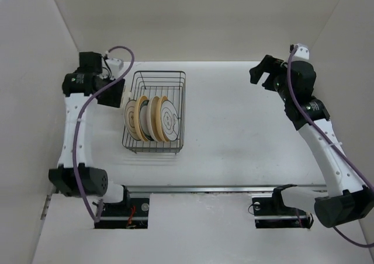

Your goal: Unload the plates from the dish rack

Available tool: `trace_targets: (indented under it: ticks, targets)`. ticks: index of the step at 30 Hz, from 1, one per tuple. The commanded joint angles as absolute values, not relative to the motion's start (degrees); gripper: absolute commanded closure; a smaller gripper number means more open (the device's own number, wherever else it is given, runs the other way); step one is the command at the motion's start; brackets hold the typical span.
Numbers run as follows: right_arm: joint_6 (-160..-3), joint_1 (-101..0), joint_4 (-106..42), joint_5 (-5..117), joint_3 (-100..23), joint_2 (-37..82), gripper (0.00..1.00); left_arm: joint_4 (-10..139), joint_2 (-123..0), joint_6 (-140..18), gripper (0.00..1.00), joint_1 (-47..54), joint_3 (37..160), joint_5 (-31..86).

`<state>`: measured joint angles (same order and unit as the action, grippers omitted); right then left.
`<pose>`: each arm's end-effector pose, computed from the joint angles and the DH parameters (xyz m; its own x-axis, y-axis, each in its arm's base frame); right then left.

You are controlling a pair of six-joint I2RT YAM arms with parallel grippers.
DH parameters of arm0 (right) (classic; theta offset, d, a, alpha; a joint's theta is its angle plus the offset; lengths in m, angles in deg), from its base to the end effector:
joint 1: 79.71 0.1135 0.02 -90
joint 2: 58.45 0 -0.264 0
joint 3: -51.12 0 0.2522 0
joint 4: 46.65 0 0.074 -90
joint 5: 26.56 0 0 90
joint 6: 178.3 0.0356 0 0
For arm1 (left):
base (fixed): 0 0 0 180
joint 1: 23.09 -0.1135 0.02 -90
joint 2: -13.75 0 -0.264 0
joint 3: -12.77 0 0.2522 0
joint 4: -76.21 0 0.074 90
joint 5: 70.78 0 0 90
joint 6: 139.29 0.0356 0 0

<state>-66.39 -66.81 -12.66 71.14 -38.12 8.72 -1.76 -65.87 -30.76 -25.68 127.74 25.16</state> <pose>0.2528 0.0530 0.4290 -0.2217 0.3286 -0.9181 -0.0116 0.9406 0.3394 0.2585 0.0080 0.4450 -0.6315 0.2879 -0.7200 0.2445 0.9551 0.1674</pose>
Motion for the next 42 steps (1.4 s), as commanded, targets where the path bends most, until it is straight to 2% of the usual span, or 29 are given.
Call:
trace_targets:
  ticks: [1,3,6,9,11,21,24,26,36,42]
  targets:
    - [-69.94,-65.56,-16.01,64.93,-36.39,9.22,0.00,2.59,-67.19,-30.65,0.51,-23.36,122.44,21.16]
    - [-69.94,-64.25,-16.80,65.98,-33.49,8.53,0.00,4.78,-68.86,-30.66,0.51,-22.21,121.20,20.11]
    - [-69.41,-63.72,-18.12,67.65,-31.37,7.99,0.00,6.90,-73.25,-34.25,0.59,-21.51,120.05,17.30]
    - [-69.41,-63.19,-18.12,67.66,-30.05,7.99,0.00,5.68,-77.39,-35.31,0.64,-21.51,121.54,18.51]
    - [-69.41,-62.67,-18.12,67.66,-30.05,7.99,0.00,4.97,-78.10,-35.84,0.65,-21.51,121.55,21.84]
    - [-68.88,-62.13,-17.60,69.23,-27.41,6.85,0.00,4.44,-82.93,-39.53,0.70,-21.51,120.57,24.06]
    - [-68.88,-62.13,-17.60,69.24,-26.36,5.54,0.00,4.44,-83.46,-40.15,0.83,-20.81,120.58,24.58]
    - [-68.88,-62.13,-17.60,69.77,-25.83,4.92,0.00,3.66,-84.16,-40.76,1.00,-20.11,121.19,23.19]
    - [-68.35,-61.08,-17.07,68.54,-25.83,4.39,0.00,-1.97,-81.09,-46.38,1.00,-19.49,133.83,17.83]
    - [-68.35,-59.41,-17.07,65.99,-28.38,6.32,0.00,0.13,-78.80,-46.48,1.00,-18.44,139.83,12.20]
